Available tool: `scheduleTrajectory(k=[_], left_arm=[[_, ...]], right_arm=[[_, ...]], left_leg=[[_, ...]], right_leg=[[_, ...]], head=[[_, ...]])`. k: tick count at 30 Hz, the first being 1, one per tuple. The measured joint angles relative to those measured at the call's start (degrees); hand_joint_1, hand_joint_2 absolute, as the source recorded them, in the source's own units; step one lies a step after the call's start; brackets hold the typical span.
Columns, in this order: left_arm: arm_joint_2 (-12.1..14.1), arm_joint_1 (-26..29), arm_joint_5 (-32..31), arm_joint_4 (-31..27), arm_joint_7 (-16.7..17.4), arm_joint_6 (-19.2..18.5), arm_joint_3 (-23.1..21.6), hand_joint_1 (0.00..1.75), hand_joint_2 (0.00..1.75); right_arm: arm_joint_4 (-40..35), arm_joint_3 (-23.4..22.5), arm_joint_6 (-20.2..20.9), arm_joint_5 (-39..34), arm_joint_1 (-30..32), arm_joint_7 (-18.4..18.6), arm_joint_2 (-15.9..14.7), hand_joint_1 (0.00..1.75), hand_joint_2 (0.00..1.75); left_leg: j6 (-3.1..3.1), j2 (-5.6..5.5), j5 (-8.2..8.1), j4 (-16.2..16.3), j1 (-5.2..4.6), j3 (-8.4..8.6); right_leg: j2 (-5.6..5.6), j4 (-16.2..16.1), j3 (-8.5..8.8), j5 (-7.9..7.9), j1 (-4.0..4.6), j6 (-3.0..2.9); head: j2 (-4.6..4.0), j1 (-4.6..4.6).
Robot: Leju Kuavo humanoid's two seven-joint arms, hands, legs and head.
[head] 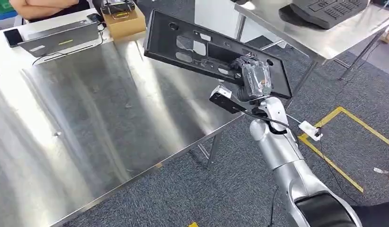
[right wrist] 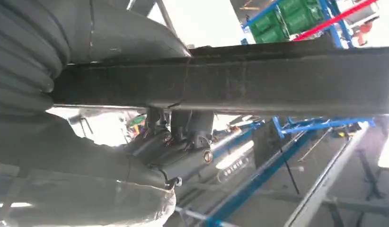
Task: Take the parts from the cabinet and place them on the table.
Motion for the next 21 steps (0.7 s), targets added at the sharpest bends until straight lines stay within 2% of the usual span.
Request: scheduleTrajectory(k=[1,2,3,5,6,7,10,12,13,14,15,16,17,18,20,21], left_arm=[[-0.04,0.02,0.00,0.00,0.02,-0.09,0.00,0.00,1.75],[-0.04,0.02,0.00,0.00,0.07,-0.15,0.00,0.00,1.75],[-0.07,0.01,0.00,0.00,0.11,-0.15,0.00,0.00,1.75],[-0.15,0.01,0.07,0.00,0.11,-0.15,0.00,0.00,1.75],[-0.17,0.00,0.09,0.00,0.11,-0.17,0.00,0.00,1.75],[-0.17,-0.04,0.07,0.00,0.11,-0.17,0.00,0.00,1.75],[-0.17,0.08,0.09,0.00,0.11,-0.15,0.02,0.00,1.75],[-0.15,0.09,0.11,0.00,0.11,-0.15,0.02,0.00,1.75],[-0.20,0.08,0.11,0.00,0.11,-0.15,0.02,0.00,1.75],[-0.20,0.07,0.15,0.00,0.11,-0.15,0.02,0.00,1.75],[-0.13,0.08,0.17,0.00,0.11,-0.15,0.02,0.00,1.75],[-0.15,0.14,0.17,0.02,0.11,-0.15,0.02,0.00,1.75],[-0.26,0.24,0.22,0.02,0.13,-0.15,0.04,0.00,1.75],[-0.31,0.33,0.28,0.02,0.13,-0.15,0.02,0.00,1.75],[-0.24,0.38,0.33,0.02,0.13,-0.15,0.04,0.00,1.75],[-0.20,0.37,0.33,0.02,0.13,-0.15,0.04,0.00,1.75]], right_arm=[[0.00,0.00,0.00,0.00,0.22,0.02,-0.04,1.75,1.75],[0.00,0.00,0.07,0.00,0.43,0.07,-0.09,1.75,1.75],[0.00,0.00,0.18,0.09,0.45,0.07,-0.09,1.75,1.75],[0.00,0.00,0.41,0.26,0.13,0.09,-0.09,1.75,1.75],[0.00,0.00,0.59,0.28,-0.14,0.09,-0.09,1.75,1.75],[0.09,0.00,0.66,0.28,-0.39,0.09,-0.04,1.75,1.75],[0.17,0.02,0.81,0.33,-0.52,0.17,-0.04,1.75,1.75],[0.17,0.11,0.83,0.33,-0.78,0.17,0.11,1.75,1.75],[0.17,0.13,0.87,0.33,-0.99,0.17,0.13,1.75,1.75],[0.26,0.13,0.96,0.33,-1.16,0.18,0.11,1.75,1.75],[0.44,0.13,1.12,0.33,-1.27,0.15,0.11,1.75,1.75],[0.63,0.15,1.20,0.33,-1.26,0.09,0.13,1.75,1.75],[0.83,0.20,1.31,0.35,-1.24,0.04,0.18,1.75,1.75],[1.09,0.26,1.36,0.35,-1.24,-0.02,0.24,1.75,1.75],[1.40,0.31,1.36,0.33,-1.32,-0.13,0.33,1.75,1.75],[1.55,0.31,1.36,0.33,-1.49,-0.13,0.35,1.75,1.75]], left_leg=[[-0.01,-0.17,-0.03,0.02,-0.04,0.02],[-0.12,-0.34,-0.10,0.03,-0.05,0.10],[-0.23,-0.59,-0.19,0.06,-0.05,0.22],[-0.56,-0.95,-0.41,0.11,-0.04,0.69],[-0.81,-1.14,-0.56,0.13,-0.03,0.77],[-1.16,-1.38,-0.79,0.34,-0.38,0.69],[-1.99,-1.53,-0.76,0.17,0.01,0.64],[-2.77,-1.26,-1.61,0.91,0.12,0.04],[-3.11,-0.71,-3.43,3.45,0.14,-0.88],[-3.45,-0.38,-5.67,7.95,0.41,-2.97],[-3.82,-0.23,-8.04,13.94,0.70,-6.04],[-4.08,-0.19,-9.24,17.99,0.86,-8.25],[-4.25,-0.16,-9.02,19.61,1.06,-9.50],[-4.38,-0.02,-7.10,17.67,1.29,-9.02],[-4.31,0.68,-1.78,8.55,1.54,-4.84],[-4.03,1.61,0.74,2.85,1.53,-2.00]], right_leg=[[0.00,3.43,-2.11,-0.79,0.01,0.08],[0.00,4.30,-3.14,-0.40,0.01,0.39],[0.00,1.76,-2.42,1.34,0.10,0.90],[0.05,-9.08,2.39,6.34,0.07,1.72],[0.34,-14.23,4.74,8.21,0.05,1.68],[0.54,-15.02,5.41,8.83,0.39,0.89],[0.20,-15.08,5.26,9.05,0.37,-0.17],[-0.14,-15.66,5.75,9.36,-0.36,-0.89],[-0.24,-15.65,5.87,9.20,-0.36,-1.18],[-0.31,-15.63,5.91,9.11,-0.35,-1.31],[-0.38,-15.61,5.90,9.07,-0.28,-1.35],[-0.49,-15.59,5.92,8.98,-0.27,-1.44],[-0.58,-15.59,5.98,8.92,-0.27,-1.49],[-0.68,-15.57,6.13,8.80,-0.27,-1.61],[-0.88,-15.54,6.61,8.47,-0.28,-1.52],[-0.99,-15.51,6.92,8.17,-0.26,-1.25]], head=[[0.00,0.00],[0.00,-0.04],[0.00,0.02],[0.00,0.02],[0.00,0.04],[0.00,-0.07],[0.00,-0.07],[0.00,-0.02],[0.00,-0.24],[0.00,-0.22],[0.00,-0.22],[0.00,-0.24],[0.00,-0.24],[0.00,-0.24],[0.00,-0.24],[0.00,-0.22]])
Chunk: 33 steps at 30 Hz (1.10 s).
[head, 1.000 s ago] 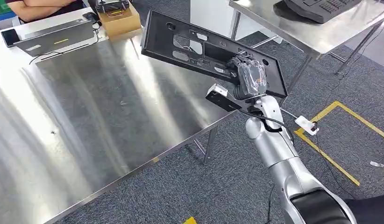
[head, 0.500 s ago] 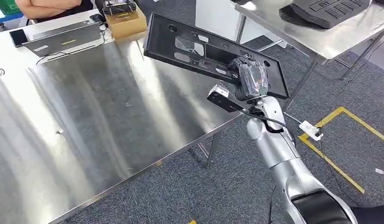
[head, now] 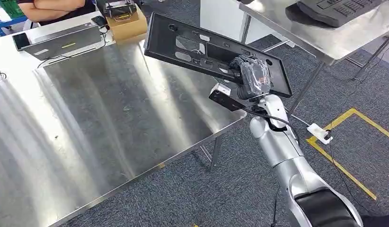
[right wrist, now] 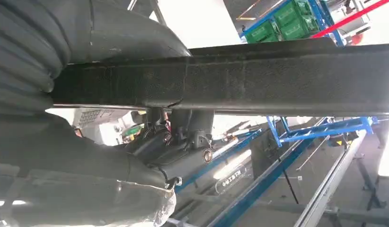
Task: Take the parts from the cabinet and place them on the table.
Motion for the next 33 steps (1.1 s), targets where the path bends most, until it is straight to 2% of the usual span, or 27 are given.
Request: scheduleTrajectory(k=[1,2,4,6,7,9,10,11,12,13,14,15,16,17,20,21,22,23,24,25,26,27,28,30,31,32,33], left_arm=[[0.00,-0.05,0.00,0.00,0.00,0.00,0.00,0.00,1.75],[0.00,-0.09,0.00,0.00,0.00,0.00,0.00,0.00,1.75],[-0.02,0.07,0.04,0.00,0.00,0.00,0.02,0.00,1.75],[-0.13,0.19,0.17,0.00,0.00,0.00,0.02,0.00,1.75],[-0.24,0.14,0.17,-0.02,0.00,0.00,0.02,0.00,1.75],[-0.20,0.11,0.15,0.00,0.00,0.00,0.02,0.00,1.75],[-0.17,0.16,0.15,0.00,0.00,0.00,0.02,0.00,1.75],[-0.20,0.19,0.15,0.00,0.00,0.00,0.02,0.00,1.75],[-0.24,0.29,0.15,0.00,0.02,-0.02,0.02,0.00,1.75],[-0.28,0.31,0.15,0.00,0.02,0.00,0.02,0.00,1.75],[-0.33,0.30,0.15,0.00,0.02,-0.02,0.04,0.00,1.75],[-0.39,0.29,0.15,0.00,0.02,-0.02,0.02,0.00,1.75],[-0.37,0.29,0.15,0.00,0.02,-0.02,0.02,0.00,1.75],[-0.35,0.31,0.15,0.00,0.00,-0.02,0.04,0.00,1.75],[-0.35,0.62,0.15,0.00,0.02,0.00,0.04,0.00,1.75],[-0.19,0.62,0.15,0.00,0.00,0.00,0.04,0.00,1.75],[-0.31,0.62,0.15,0.02,0.00,0.00,0.04,0.00,1.75],[-0.31,0.61,0.15,0.02,0.00,0.00,0.04,0.00,1.75],[-0.26,0.59,0.15,0.02,0.00,0.00,0.04,0.00,1.75],[-0.26,0.59,0.09,0.02,0.00,0.00,0.04,0.00,1.75],[-0.31,0.63,0.09,0.02,0.00,0.00,0.04,0.00,1.75],[-0.31,0.67,0.07,0.02,0.00,0.00,0.04,0.00,1.75],[-0.28,0.66,0.04,0.02,0.00,0.00,0.04,0.00,1.75],[-0.13,0.64,-0.13,0.02,0.00,0.00,0.04,0.00,1.75],[-0.13,0.60,-0.20,0.02,0.00,0.00,0.04,0.00,1.75],[-0.11,0.47,-0.20,0.02,0.00,-0.07,0.04,0.00,1.75],[-0.11,0.48,-0.22,0.02,0.00,-0.07,0.04,0.00,1.75]], right_arm=[[0.11,0.00,0.00,0.00,-0.14,0.00,0.00,1.75,1.75],[0.24,-0.02,0.00,-0.04,-0.40,-0.02,-0.07,1.75,1.75],[0.52,0.02,0.02,-0.04,-0.47,-0.04,0.00,1.75,1.75],[0.61,0.04,0.11,-0.02,-0.57,-0.07,0.06,1.75,1.75],[0.72,0.04,0.11,-0.04,-0.65,-0.09,0.09,1.75,1.75],[1.18,0.02,0.11,-0.02,-0.66,-0.13,-0.07,1.75,1.75],[1.62,0.02,0.11,0.09,-0.58,-0.13,-0.07,1.75,1.75],[2.03,0.02,0.11,0.09,-0.51,-0.11,-0.09,1.75,1.75],[2.29,0.04,0.11,0.09,-0.50,-0.07,-0.09,1.75,1.75],[2.47,0.02,0.11,0.09,-0.53,-0.04,-0.09,1.75,1.75],[2.60,0.02,0.11,0.09,-0.62,-0.04,-0.09,1.75,1.75],[2.62,0.02,0.09,0.09,-0.72,-0.04,-0.09,1.75,1.75],[2.77,0.02,0.09,0.09,-0.85,-0.04,-0.09,1.75,1.75],[2.88,0.04,0.09,0.13,-0.91,-0.07,-0.04,1.75,1.75],[3.08,0.13,0.09,0.11,-0.91,-0.04,0.00,1.75,1.75],[3.08,0.15,0.09,0.13,-0.97,-0.04,0.18,1.75,1.75],[3.08,0.15,0.09,0.22,-1.01,-0.04,0.15,1.75,1.75],[3.10,0.15,0.09,0.26,-1.07,-0.04,0.15,1.75,1.75],[3.21,0.15,0.09,0.26,-1.08,-0.04,0.17,1.75,1.75],[3.36,0.17,0.09,0.26,-1.08,-0.04,0.20,1.75,1.75],[3.56,0.22,0.11,0.33,-1.04,0.07,0.20,1.75,1.75],[3.85,0.24,0.11,0.46,-1.04,0.15,0.20,1.75,1.75],[4.13,0.26,0.09,0.66,-1.05,0.31,0.20,1.75,1.75],[4.78,0.31,-0.04,1.26,-1.19,0.52,0.20,1.75,1.75],[5.18,0.33,-0.07,1.53,-1.33,0.57,0.20,1.75,1.75],[5.68,0.33,-0.09,1.77,-1.57,0.57,0.17,1.75,1.75],[6.49,0.35,-0.11,2.01,-1.92,0.59,0.20,1.75,1.75]], left_leg=[[0.06,0.44,-0.87,-1.56,-0.41,1.01],[0.46,0.12,-1.12,-2.05,-0.47,1.38],[0.97,-0.32,-1.17,-1.88,-0.72,1.16],[1.93,-0.62,-0.68,-2.74,-0.23,1.82],[2.37,-0.88,-0.65,-2.83,-0.29,1.87],[2.78,-1.39,-0.81,-2.83,-0.31,1.90],[2.82,-1.70,-0.83,-2.81,-0.36,1.88],[2.80,-2.05,-0.84,-2.81,-0.40,1.91],[2.79,-2.32,-0.86,-2.78,-0.41,1.97],[2.72,-2.64,-0.90,-2.75,-0.41,2.08],[2.61,-3.02,-0.98,-2.70,-0.39,2.23],[2.39,-3.29,-1.12,-2.58,-0.38,2.35],[2.10,-3.53,-1.30,-2.42,-0.52,2.20],[1.82,-3.77,-1.46,-2.22,-0.82,2.07],[0.95,-3.95,-1.41,-2.41,-0.57,2.02],[0.61,-3.54,-1.89,-1.96,-0.34,1.77],[0.26,-2.52,-3.17,-0.31,-0.40,0.96],[-0.05,-1.95,-5.26,3.16,-0.27,-0.50],[-0.38,-1.77,-7.82,8.68,-0.06,-3.15],[-0.61,-1.76,-9.41,12.89,0.01,-5.32],[-0.77,-1.75,-10.04,15.83,0.05,-6.94],[-0.83,-1.71,-9.37,16.07,0.11,-7.38],[-0.81,-1.55,-7.37,13.52,0.17,-6.37],[-0.53,-0.74,-2.47,4.04,0.20,-1.71],[-0.21,0.62,-1.06,-0.85,0.16,0.82],[0.04,0.86,-1.79,-1.96,-0.36,1.35],[0.38,0.41,-1.78,-1.73,-0.37,1.11]], right_leg=[[-0.10,0.13,0.02,-0.22,0.52,0.34],[-0.19,0.24,-0.22,-0.36,0.69,0.60],[-0.62,0.08,-0.18,-0.39,0.65,0.95],[-0.56,0.97,-0.75,-1.12,0.73,1.58],[-0.10,3.37,-1.74,-2.29,0.65,1.35],[0.40,13.02,-6.72,-6.07,0.43,0.92],[0.56,17.77,-9.32,-7.44,0.44,1.02],[0.61,20.02,-10.75,-7.67,0.38,1.38],[0.61,18.99,-10.62,-6.84,0.37,1.84],[0.61,15.80,-9.17,-5.20,0.36,2.40],[0.64,9.89,-6.40,-2.63,0.28,3.02],[0.92,4.26,-3.69,-0.43,0.09,3.35],[1.68,0.67,-2.29,0.44,-0.09,3.03],[1.42,0.58,-1.77,0.73,0.33,2.46],[1.12,0.74,-1.97,0.78,0.39,1.24],[0.86,0.33,-1.67,1.06,-0.38,0.69],[0.71,0.32,-1.48,0.89,-0.32,0.28],[0.60,0.33,-1.38,0.83,-0.27,-0.16],[0.47,0.34,-1.35,0.79,-0.18,-0.22],[0.36,0.36,-1.37,0.76,-0.14,-0.26],[0.20,0.36,-1.36,0.72,-0.12,-0.30],[0.05,0.37,-1.33,0.68,-0.12,-0.32],[-0.10,0.38,-1.26,0.64,-0.13,-0.33],[-0.33,0.40,-0.99,0.44,-0.14,-0.17],[-0.43,0.40,-0.87,0.27,0.00,0.11],[-0.49,0.68,-1.08,0.06,0.77,0.46],[-0.63,0.57,-1.12,0.08,0.68,0.53]], head=[[0.00,0.02],[0.00,0.09],[0.00,0.02],[0.00,0.00],[0.00,0.03],[0.00,0.20],[0.00,0.22],[0.00,0.22],[0.00,0.20],[0.00,0.22],[0.00,0.22],[0.00,0.22],[0.00,0.22],[0.00,0.15],[0.00,0.13],[0.00,0.20],[0.00,0.07],[0.00,-0.02],[0.00,0.00],[0.00,-0.02],[0.00,0.00],[0.00,-0.02],[0.00,-0.02],[0.00,-0.02],[0.00,0.00],[0.00,-0.02],[0.00,0.30]])
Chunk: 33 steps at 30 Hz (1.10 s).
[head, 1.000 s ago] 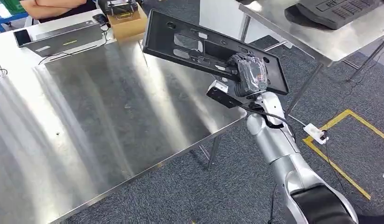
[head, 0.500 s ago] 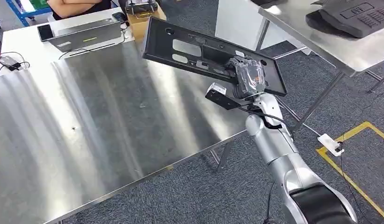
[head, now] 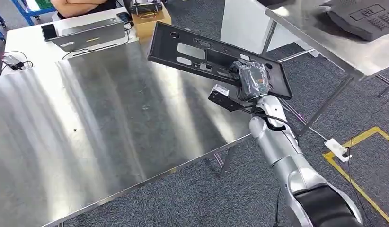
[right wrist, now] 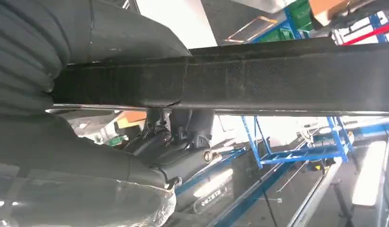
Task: Take the parts from the cabinet and place them on the table.
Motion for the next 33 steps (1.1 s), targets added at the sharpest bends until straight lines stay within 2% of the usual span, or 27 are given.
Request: scheduleTrajectory(k=[2,3,4,5,7,8,9,10,12,13,14,17,18,19,20,21,23,24,25,26,28,29,30,33], left_arm=[[-0.02,0.04,-0.04,0.00,-0.02,0.00,0.02,0.00,1.75],[-0.02,0.04,-0.02,0.00,-0.02,0.00,0.04,0.00,1.75],[-0.04,0.07,-0.02,0.00,0.02,0.02,0.07,0.00,1.75],[-0.02,0.05,-0.02,0.00,0.15,0.09,0.13,0.00,1.75],[0.15,-0.04,-0.04,0.00,0.26,0.19,0.26,0.00,1.75],[0.20,-0.01,-0.04,0.00,0.35,0.22,0.31,0.00,1.75],[0.20,0.02,-0.04,0.00,0.44,0.26,0.33,0.00,1.75],[0.20,0.08,-0.09,0.00,0.46,0.26,0.35,0.00,1.75],[0.11,0.10,-0.11,0.00,0.50,0.31,0.39,0.00,1.75],[0.09,0.08,-0.11,0.00,0.50,0.35,0.39,0.00,1.75],[0.20,0.07,-0.15,0.00,0.50,0.42,0.44,0.00,1.75],[0.37,0.28,-1.00,0.00,0.79,1.61,0.48,0.00,1.75],[0.43,0.28,-1.25,0.00,0.98,2.79,0.48,0.00,1.75],[0.44,0.30,-1.25,0.00,1.07,3.50,0.55,0.00,1.75],[0.44,0.28,-1.25,0.00,1.09,4.00,0.66,0.00,1.75],[0.54,0.18,-1.25,0.00,1.20,4.39,0.79,0.00,1.75],[0.76,0.06,-1.36,0.00,1.64,5.14,0.83,0.00,1.75],[0.74,0.09,-1.51,0.00,1.79,5.68,0.85,0.00,1.75],[0.74,0.09,-1.82,0.00,1.92,6.43,0.85,0.00,1.75],[0.79,0.09,-1.88,0.00,1.97,6.82,0.90,0.00,1.75],[0.92,-0.10,-1.92,-0.02,1.47,6.76,0.90,0.00,1.75],[0.94,-0.27,-1.81,-0.02,0.96,6.38,0.92,0.00,1.75],[0.96,-0.55,-1.46,-0.04,0.30,5.59,0.98,0.00,1.75],[0.90,-0.73,-0.79,-0.04,-0.26,4.63,1.38,0.00,1.75]], right_arm=[[1.63,0.17,-0.44,0.99,-0.17,0.29,0.37,1.75,1.75],[2.36,0.28,-0.78,1.74,-0.38,0.72,0.57,1.75,1.75],[3.24,0.35,-1.29,2.50,-0.62,1.18,0.61,1.75,1.75],[4.75,0.50,-2.01,3.35,-1.37,1.60,1.07,1.75,1.75],[8.39,0.70,-2.80,4.96,-2.44,2.53,1.77,1.75,1.75],[9.58,0.74,-2.82,5.42,-2.46,2.71,1.93,1.75,1.75],[10.63,0.81,-2.84,5.55,-2.44,3.00,2.06,1.75,1.75],[11.76,0.85,-2.84,5.66,-2.49,3.06,2.32,1.75,1.75],[12.81,0.98,-2.86,5.81,-2.84,3.10,2.69,1.75,1.75],[13.29,1.07,-2.91,5.84,-3.27,3.11,2.84,1.75,1.75],[14.01,1.18,-2.93,6.25,-3.79,3.19,3.08,1.75,1.75],[16.59,1.55,-2.80,8.71,-5.08,4.63,4.15,1.75,1.75],[17.70,1.79,-2.80,10.15,-5.63,5.65,4.52,1.75,1.75],[18.70,2.14,-2.80,11.24,-6.18,6.58,5.03,1.75,1.75],[19.72,2.45,-2.78,12.16,-6.71,7.28,5.58,1.75,1.75],[21.00,2.88,-2.60,13.65,-7.18,8.32,6.14,1.75,1.75],[23.18,3.81,-1.97,15.68,-7.64,9.57,7.00,1.75,1.75],[24.31,4.26,-1.48,16.90,-7.61,10.25,7.48,1.75,1.75],[25.45,4.88,-1.03,18.10,-7.58,10.62,8.03,1.75,1.75],[26.38,5.46,-0.77,19.01,-7.57,10.91,8.65,1.75,1.75],[27.35,6.25,-0.50,20.11,-7.65,11.36,9.75,1.75,1.75],[27.87,6.69,-0.50,20.77,-7.83,11.65,10.34,1.75,1.75],[28.66,7.24,-0.48,21.73,-8.05,12.24,10.87,1.75,1.75],[30.34,8.72,-0.28,23.78,-8.05,12.85,12.28,1.75,1.75]], left_leg=[[0.75,-0.52,-0.08,0.04,-0.41,-0.10],[1.28,-0.75,0.23,-0.47,-0.30,0.61],[1.68,-0.88,0.50,-0.75,-0.05,1.01],[2.13,-1.05,0.62,-0.77,0.07,0.99],[2.21,-1.56,0.63,-0.77,0.02,0.97],[2.22,-2.06,0.62,-0.74,-0.01,0.99],[2.22,-2.52,0.62,-0.74,-0.02,1.01],[2.20,-2.91,0.61,-0.70,-0.02,1.05],[2.10,-3.62,0.54,-0.63,0.01,1.19],[1.85,-3.93,0.38,-0.47,0.03,1.19],[1.47,-4.25,0.15,-0.18,-0.37,1.00],[0.64,-4.37,0.25,-0.41,-0.06,0.87],[0.09,-4.51,0.22,-0.49,-0.03,0.83],[-0.17,-3.95,-0.36,0.19,0.24,0.71],[-0.41,-3.01,-1.98,2.19,0.14,-0.15],[-0.69,-2.47,-4.35,6.21,0.28,-1.98],[-1.18,-2.18,-8.43,15.52,0.40,-6.53],[-1.30,-2.15,-8.81,17.98,0.44,-7.86],[-1.28,-2.08,-7.65,17.18,0.47,-7.66],[-1.19,-1.91,-5.58,13.97,0.47,-6.13],[-0.76,-1.37,-0.91,3.96,0.45,-0.85],[-0.40,-0.49,-0.33,0.06,0.30,1.22],[-0.13,-0.75,-0.43,-0.31,0.09,1.33],[0.49,-1.29,-0.42,-0.20,-0.23,1.12]], right_leg=[[-0.56,-0.19,0.32,-0.08,0.02,0.58],[-0.72,-0.17,0.39,-0.26,0.48,1.12],[-0.24,1.17,-0.41,-1.10,-0.14,1.13],[0.46,4.37,-1.90,-2.65,-0.14,0.73],[0.88,14.46,-6.94,-6.27,-0.23,0.40],[1.07,18.92,-9.22,-7.32,-0.24,0.60],[1.12,20.02,-10.14,-7.17,-0.26,0.93],[1.15,18.10,-9.57,-6.02,-0.28,1.43],[1.20,8.49,-5.23,-1.98,-0.46,2.38],[1.66,2.09,-2.20,0.42,-0.70,2.71],[2.16,0.74,-1.34,0.75,-0.50,2.09],[1.79,0.64,-1.46,0.94,-0.18,0.80],[1.62,0.34,-1.35,1.19,-0.46,0.19],[1.46,0.01,-1.20,1.49,-0.96,-0.32],[1.43,0.00,-1.16,1.41,-0.90,-0.74],[1.39,0.01,-1.16,1.38,-0.86,-1.03],[1.22,0.03,-1.18,1.34,-0.70,-1.08],[1.10,0.04,-1.18,1.34,-0.63,-1.08],[0.99,0.06,-1.17,1.33,-0.60,-1.07],[0.97,0.07,-1.16,1.32,-0.60,-1.05],[0.91,0.08,-1.04,1.30,-0.56,-1.01],[0.87,0.10,-1.06,1.27,-0.29,-0.96],[0.82,0.20,-1.25,1.19,0.25,-0.70],[0.35,0.01,-1.12,1.22,0.06,-0.17]], head=[[0.00,0.00],[0.00,-0.04],[0.00,0.05],[0.00,-0.04],[0.00,0.05],[0.00,0.07],[0.00,0.05],[0.00,0.07],[0.00,0.05],[0.00,0.09],[0.00,-0.02],[0.00,-0.07],[0.00,0.00],[0.00,-0.02],[0.00,-0.11],[0.00,-0.17],[0.00,-0.17],[0.00,-0.17],[0.00,-0.19],[0.00,-0.17],[0.00,-0.19],[0.00,-0.17],[0.00,-0.11],[0.00,-0.06]])
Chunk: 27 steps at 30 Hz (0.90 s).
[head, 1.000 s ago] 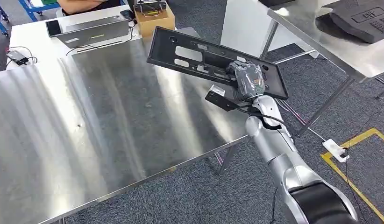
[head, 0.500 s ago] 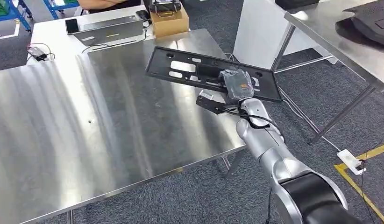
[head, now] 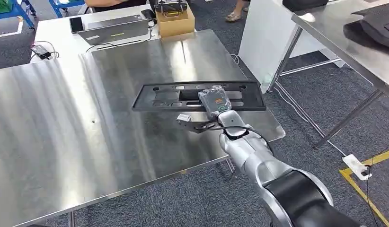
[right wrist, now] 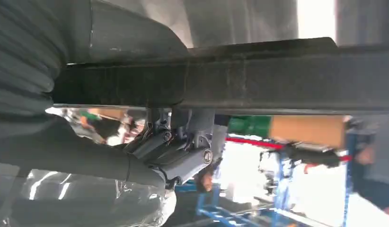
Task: Take the parts from the cabinet and place them on the table.
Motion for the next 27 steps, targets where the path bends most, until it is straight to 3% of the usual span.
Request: scheduleTrajectory(k=[1,2,3,5,6,7,8,10,11,12,13,14,15,18,23,24,25,27], left_arm=[[-0.02,-0.04,0.00,0.00,-0.09,0.00,0.04,0.00,1.75],[-0.22,-0.06,0.13,0.00,-0.39,-0.29,0.11,0.00,1.75],[-0.16,-0.16,0.17,0.00,-0.61,-1.01,0.17,0.00,1.75],[-0.13,-0.25,0.28,0.00,-0.85,-1.77,0.26,0.00,1.75],[-0.13,-0.24,0.44,0.00,-0.87,-1.84,0.33,0.00,1.75],[-0.20,-0.22,0.52,0.00,-0.87,-1.92,0.35,0.00,1.75],[-0.24,-0.23,0.61,0.00,-0.87,-1.95,0.35,0.00,1.75],[-0.41,-0.20,0.85,0.02,-1.11,-2.10,0.39,0.00,1.75],[-0.42,-0.20,1.20,0.00,-1.40,-2.40,0.48,0.00,1.75],[-0.42,-0.23,1.31,0.00,-1.68,-2.82,0.70,0.00,1.75],[-0.40,-0.19,1.53,0.00,-1.90,-2.95,1.05,0.00,1.75],[-0.24,-0.16,1.86,0.00,-2.06,-3.08,1.27,0.00,1.75],[-0.26,-0.14,1.97,0.00,-2.12,-3.26,1.38,0.00,1.75],[-0.44,-0.13,2.58,0.00,-1.86,-3.67,1.92,0.00,1.75],[-0.42,-0.09,2.86,0.00,0.39,-3.67,2.82,0.00,1.75],[-0.42,-0.09,2.86,0.00,0.74,-3.89,2.86,0.00,0.00],[-0.42,-0.09,2.86,0.00,0.92,-3.98,2.86,0.00,0.00],[-0.42,-0.10,2.58,0.00,1.46,-4.04,2.86,0.00,0.00]], right_arm=[[0.33,0.38,0.02,0.42,-0.04,0.02,0.35,1.75,1.75],[0.72,0.90,0.07,1.27,-0.09,0.02,0.64,1.75,1.75],[1.03,1.27,0.13,1.93,-0.24,0.02,1.03,1.75,1.75],[1.84,2.04,0.35,2.54,-0.24,0.04,1.40,1.75,1.75],[2.30,2.34,0.41,2.74,-0.09,0.04,1.58,1.75,1.75],[2.60,2.49,0.46,2.78,0.08,0.04,1.69,1.75,1.75],[2.78,2.62,0.48,2.78,0.06,0.04,1.90,1.75,1.75],[3.11,2.89,0.46,3.13,-0.28,0.02,1.97,1.75,1.75],[3.24,3.15,0.48,3.54,-0.52,-0.04,2.17,1.75,1.75],[3.39,3.48,0.48,4.03,-0.75,-0.09,2.52,1.75,1.75],[3.54,3.74,0.46,4.53,-0.80,-0.13,2.86,1.75,1.75],[3.72,3.98,0.48,4.97,-0.81,-0.13,3.30,1.75,1.75],[3.87,4.27,0.48,5.29,-0.82,-0.11,3.61,0.00,0.00],[4.33,5.05,0.63,5.93,-1.01,-0.15,4.46,0.00,0.00],[4.96,5.34,0.41,5.99,-1.04,-0.18,5.23,0.00,0.00],[5.07,5.34,0.41,5.97,-1.05,-0.17,5.23,0.00,0.00],[5.16,5.34,0.41,5.97,-1.05,-0.22,5.23,0.00,0.00],[5.31,5.34,0.35,5.95,-1.06,-0.24,5.23,0.00,0.00]], left_leg=[[0.59,0.00,0.43,-0.53,0.28,0.24],[0.82,-0.01,0.59,-0.69,0.45,0.45],[1.20,-0.07,0.67,-0.69,0.49,0.39],[1.29,-0.36,0.66,-0.67,0.48,0.36],[1.29,-0.62,0.66,-0.66,0.48,0.36],[1.28,-0.90,0.65,-0.65,0.48,0.37],[1.26,-1.22,0.64,-0.63,0.49,0.41],[1.04,-1.64,0.51,-0.53,0.50,0.57],[0.80,-1.72,0.39,-0.42,0.49,0.53],[0.37,-1.77,0.11,0.14,-0.09,0.14],[0.31,-1.73,0.05,0.11,0.06,0.11],[0.92,-1.72,0.02,0.23,0.19,0.04],[0.85,-1.67,0.00,0.17,0.23,0.05],[0.76,-1.60,0.07,-0.09,0.54,0.27],[0.25,-1.59,0.27,-0.42,0.60,0.38],[-0.09,-1.59,0.27,-0.44,0.64,0.39],[-0.46,-1.59,0.22,-0.44,0.69,0.38],[-0.50,-1.58,0.25,-0.45,0.69,0.38]], right_leg=[[0.05,0.23,-0.01,-0.22,0.52,0.53],[0.26,1.57,-1.05,-1.18,0.01,0.55],[0.41,5.25,-2.50,-3.12,0.07,0.14],[0.62,14.96,-6.95,-6.79,-0.05,-0.23],[0.74,19.19,-8.96,-7.87,-0.08,-0.01],[0.77,19.83,-9.44,-7.64,-0.17,0.41],[0.78,17.28,-8.19,-6.38,-0.20,0.96],[0.85,6.61,-3.06,-2.31,-0.47,1.94],[1.20,1.93,-0.79,-0.86,-0.62,2.09],[1.38,0.63,-0.04,-0.63,-0.45,1.51],[1.34,0.54,-0.16,-0.39,-0.76,1.20],[1.34,0.54,-0.19,-0.38,-0.77,1.22],[1.36,0.54,-0.17,-0.38,-0.62,1.21],[1.48,0.55,-0.17,-0.39,-0.21,0.81],[1.46,0.58,-0.22,-0.43,-0.06,0.71],[1.46,0.60,-0.22,-0.44,-0.02,0.61],[1.46,0.60,-0.22,-0.44,0.02,0.33],[1.46,0.61,-0.22,-0.44,0.02,0.32]], head=[[0.00,0.02],[0.00,0.04],[0.00,0.13],[0.00,0.07],[0.00,0.11],[0.00,0.09],[0.00,0.11],[0.00,0.09],[0.00,0.13],[0.00,0.02],[0.00,0.00],[0.00,-0.04],[0.00,0.00],[0.00,-0.02],[0.00,-0.02],[0.00,-0.04],[0.00,-0.02],[0.00,-0.02]])
